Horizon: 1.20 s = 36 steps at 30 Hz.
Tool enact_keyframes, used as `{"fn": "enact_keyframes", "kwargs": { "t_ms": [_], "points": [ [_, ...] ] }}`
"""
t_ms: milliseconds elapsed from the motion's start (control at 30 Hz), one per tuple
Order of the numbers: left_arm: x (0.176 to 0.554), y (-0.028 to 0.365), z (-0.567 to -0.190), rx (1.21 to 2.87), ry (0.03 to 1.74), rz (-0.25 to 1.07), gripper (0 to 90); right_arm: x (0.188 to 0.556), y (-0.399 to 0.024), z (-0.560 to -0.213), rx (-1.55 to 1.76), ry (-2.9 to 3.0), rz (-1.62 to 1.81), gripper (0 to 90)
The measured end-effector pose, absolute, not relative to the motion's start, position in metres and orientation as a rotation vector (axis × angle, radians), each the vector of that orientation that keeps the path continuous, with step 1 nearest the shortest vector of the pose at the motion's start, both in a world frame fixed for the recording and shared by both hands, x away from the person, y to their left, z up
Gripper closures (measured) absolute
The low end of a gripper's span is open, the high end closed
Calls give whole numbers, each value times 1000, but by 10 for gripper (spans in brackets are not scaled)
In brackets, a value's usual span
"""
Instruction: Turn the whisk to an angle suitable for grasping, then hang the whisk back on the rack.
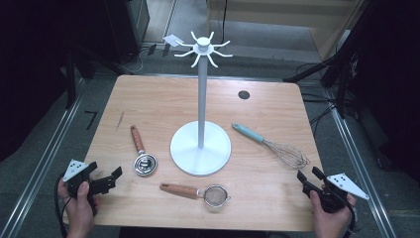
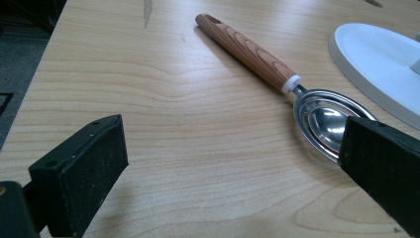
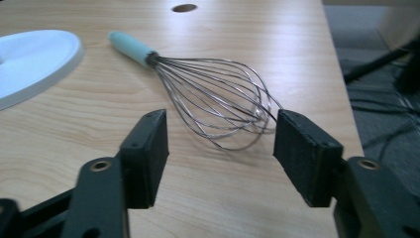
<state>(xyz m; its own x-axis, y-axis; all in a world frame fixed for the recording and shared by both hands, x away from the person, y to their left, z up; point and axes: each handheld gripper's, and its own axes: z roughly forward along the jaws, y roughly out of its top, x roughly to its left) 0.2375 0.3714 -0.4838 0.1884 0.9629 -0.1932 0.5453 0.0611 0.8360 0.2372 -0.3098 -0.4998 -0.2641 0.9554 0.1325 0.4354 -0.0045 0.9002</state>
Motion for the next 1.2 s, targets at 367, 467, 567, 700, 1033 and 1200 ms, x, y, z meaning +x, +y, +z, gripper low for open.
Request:
{"fn": "enact_keyframes", "kwargs": {
  "t_ms": [367,467,567,700,1033,1200],
  "points": [
    [237,371,-484,1606,1464,607,0,251,-284,-459,1262,2055,1059,400],
    [238,371,-484,1611,1460,606,0,258,-275,-450,1176,2128,1002,371],
    [238,370,-484,1615,1460,606,0,270,-266,-443,1139,2200,911,400],
    [238,369,-484,1627,1449,611,0,288,-253,-430,1044,2304,761,482],
    [238,370,-484,1627,1451,604,0,325,-238,-419,993,2417,669,506],
    [238,369,-484,1631,1451,602,0,338,-231,-420,1000,2445,640,500]
  ]
}}
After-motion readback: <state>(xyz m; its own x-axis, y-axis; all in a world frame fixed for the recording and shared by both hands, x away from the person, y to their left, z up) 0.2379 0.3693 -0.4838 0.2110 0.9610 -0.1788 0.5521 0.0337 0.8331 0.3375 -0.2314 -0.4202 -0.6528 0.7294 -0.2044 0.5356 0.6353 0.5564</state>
